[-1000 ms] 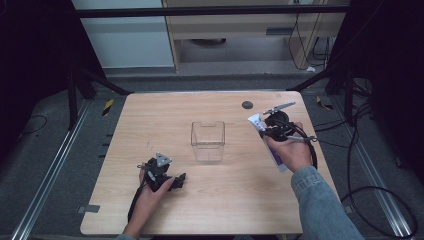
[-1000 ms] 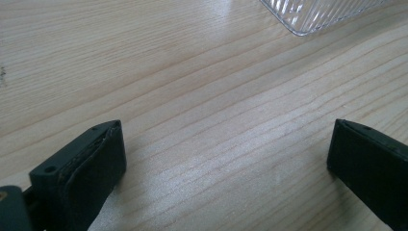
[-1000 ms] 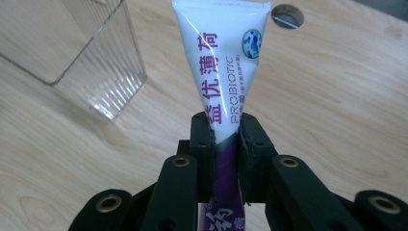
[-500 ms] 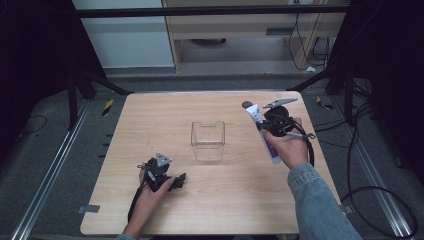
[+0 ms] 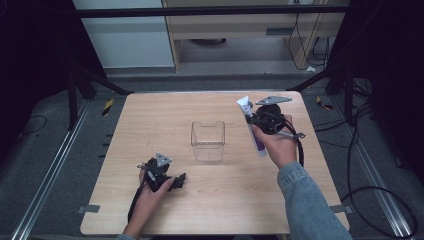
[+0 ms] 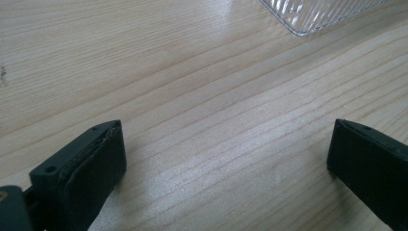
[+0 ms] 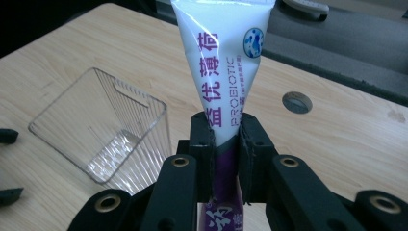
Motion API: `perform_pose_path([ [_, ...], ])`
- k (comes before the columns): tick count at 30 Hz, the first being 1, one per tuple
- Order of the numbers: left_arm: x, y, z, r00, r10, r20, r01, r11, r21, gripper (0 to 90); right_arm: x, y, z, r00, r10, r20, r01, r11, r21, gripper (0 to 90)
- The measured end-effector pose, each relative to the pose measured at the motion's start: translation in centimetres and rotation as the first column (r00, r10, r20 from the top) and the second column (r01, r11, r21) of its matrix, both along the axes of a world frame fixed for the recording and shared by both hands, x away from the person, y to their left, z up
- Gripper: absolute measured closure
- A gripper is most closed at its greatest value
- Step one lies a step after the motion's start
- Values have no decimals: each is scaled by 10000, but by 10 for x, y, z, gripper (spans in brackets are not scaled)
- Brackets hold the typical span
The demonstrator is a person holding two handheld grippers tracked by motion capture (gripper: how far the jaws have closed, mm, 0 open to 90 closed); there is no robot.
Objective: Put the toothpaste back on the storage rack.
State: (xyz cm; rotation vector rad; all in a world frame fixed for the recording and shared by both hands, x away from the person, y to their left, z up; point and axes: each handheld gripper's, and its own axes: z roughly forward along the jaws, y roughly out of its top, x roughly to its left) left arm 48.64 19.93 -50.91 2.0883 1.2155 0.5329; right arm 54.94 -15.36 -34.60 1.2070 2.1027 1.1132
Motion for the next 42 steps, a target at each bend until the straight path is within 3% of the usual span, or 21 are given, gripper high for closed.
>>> perform_pose_path([
  [8, 0, 0, 0, 10000, -26, -1, 26, 10000, -10, 0, 2, 14, 6, 9997, 96, 242, -103, 9996, 277, 783],
  [18, -1, 0, 0, 10000, -23, 14, 23, 10000, -15, 0, 5, 35, 27, 9969, 320, 723, -364, 9975, 601, 783],
  [27, 0, -1, 0, 10000, -80, 19, 80, 10000, -31, 0, 6, 57, 53, 9830, 510, 1761, -658, 9947, 793, 781],
  [42, 0, -1, 0, 10000, -81, -4, 81, 10000, -27, 0, 16, 82, 60, 9691, 490, 2416, -819, 9884, 1281, 781],
])
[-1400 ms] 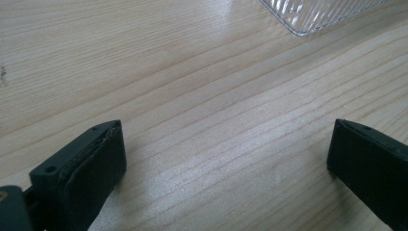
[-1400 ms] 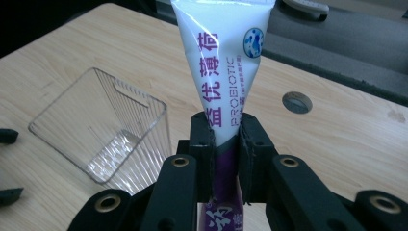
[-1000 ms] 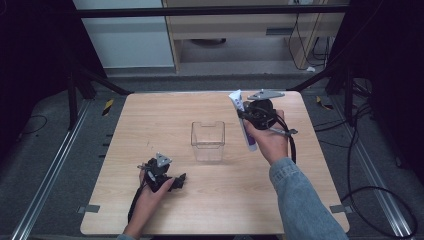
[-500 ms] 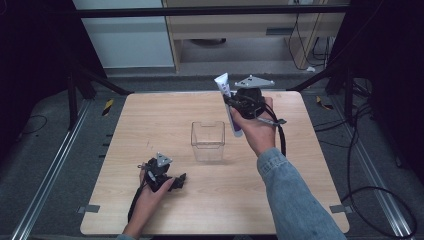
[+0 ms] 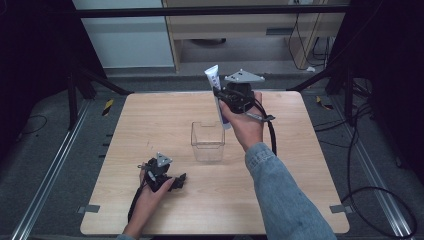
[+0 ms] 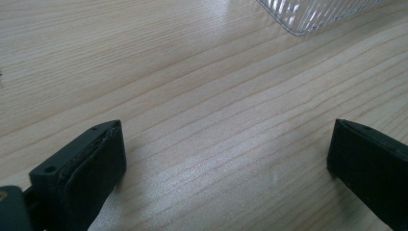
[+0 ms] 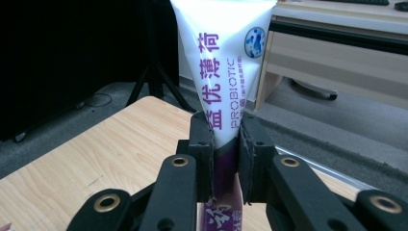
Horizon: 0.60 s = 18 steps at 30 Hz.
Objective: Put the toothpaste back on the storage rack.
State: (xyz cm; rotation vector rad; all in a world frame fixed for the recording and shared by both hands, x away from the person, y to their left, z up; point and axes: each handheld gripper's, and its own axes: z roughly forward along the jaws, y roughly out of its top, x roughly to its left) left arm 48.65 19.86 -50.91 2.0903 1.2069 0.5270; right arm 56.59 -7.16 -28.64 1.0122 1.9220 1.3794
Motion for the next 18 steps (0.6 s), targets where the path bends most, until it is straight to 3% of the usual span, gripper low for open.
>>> perform_pose_path([
  [18, 0, 0, 0, 10000, 2, 14, -2, 10000, -2, 0, 6, 27, -15, 9992, 179, 370, -186, 9997, 174, 779],
])
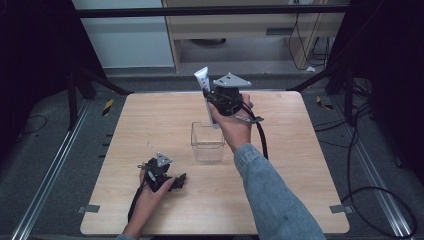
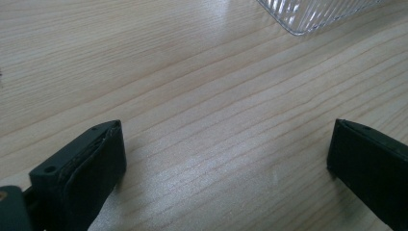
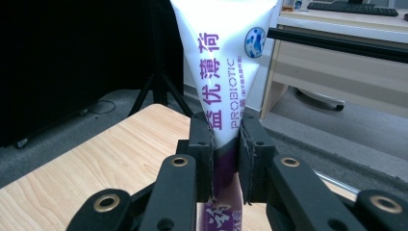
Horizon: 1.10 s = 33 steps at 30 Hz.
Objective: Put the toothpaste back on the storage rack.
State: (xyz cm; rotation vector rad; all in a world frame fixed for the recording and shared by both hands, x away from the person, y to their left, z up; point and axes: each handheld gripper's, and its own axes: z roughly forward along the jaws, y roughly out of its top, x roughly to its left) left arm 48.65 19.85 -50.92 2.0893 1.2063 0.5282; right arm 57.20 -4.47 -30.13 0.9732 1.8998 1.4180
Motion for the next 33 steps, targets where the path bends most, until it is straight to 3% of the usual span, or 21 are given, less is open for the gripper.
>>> perform_pose_path([
  [17, 0, 0, 0, 10000, 1, 7, -1, 10000, -8, 0, -3, 19, -32, 9990, 390, -205, -396, 9988, -278, 779],
  [33, 0, 0, 0, 10000, 1, 8, -1, 10000, -7, 0, 0, 24, -48, 9985, 431, -347, -445, 9982, -404, 778],
])
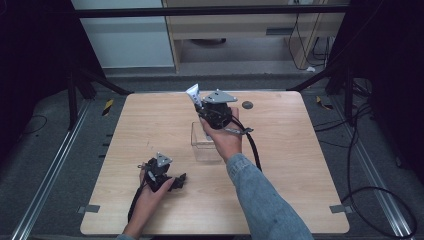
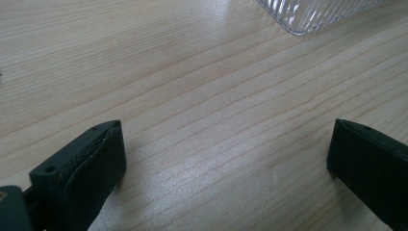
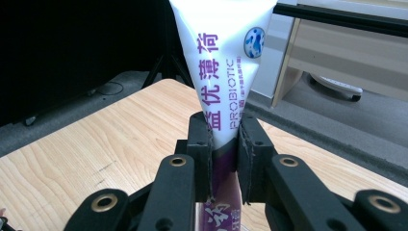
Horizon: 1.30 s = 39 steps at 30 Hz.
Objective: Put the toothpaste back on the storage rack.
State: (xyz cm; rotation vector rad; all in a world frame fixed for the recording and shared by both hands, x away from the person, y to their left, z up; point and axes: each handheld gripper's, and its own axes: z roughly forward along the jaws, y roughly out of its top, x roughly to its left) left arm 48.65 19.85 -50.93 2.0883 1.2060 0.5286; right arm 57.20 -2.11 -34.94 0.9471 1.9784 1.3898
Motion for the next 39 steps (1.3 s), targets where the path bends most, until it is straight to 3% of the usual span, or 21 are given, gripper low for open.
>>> perform_pose_path([
  [39, 0, 0, 0, 10000, -39, -24, 39, 10000, 18, 0, -8, -8, -50, 9960, -78, -885, 17, 9976, -688, 773],
])
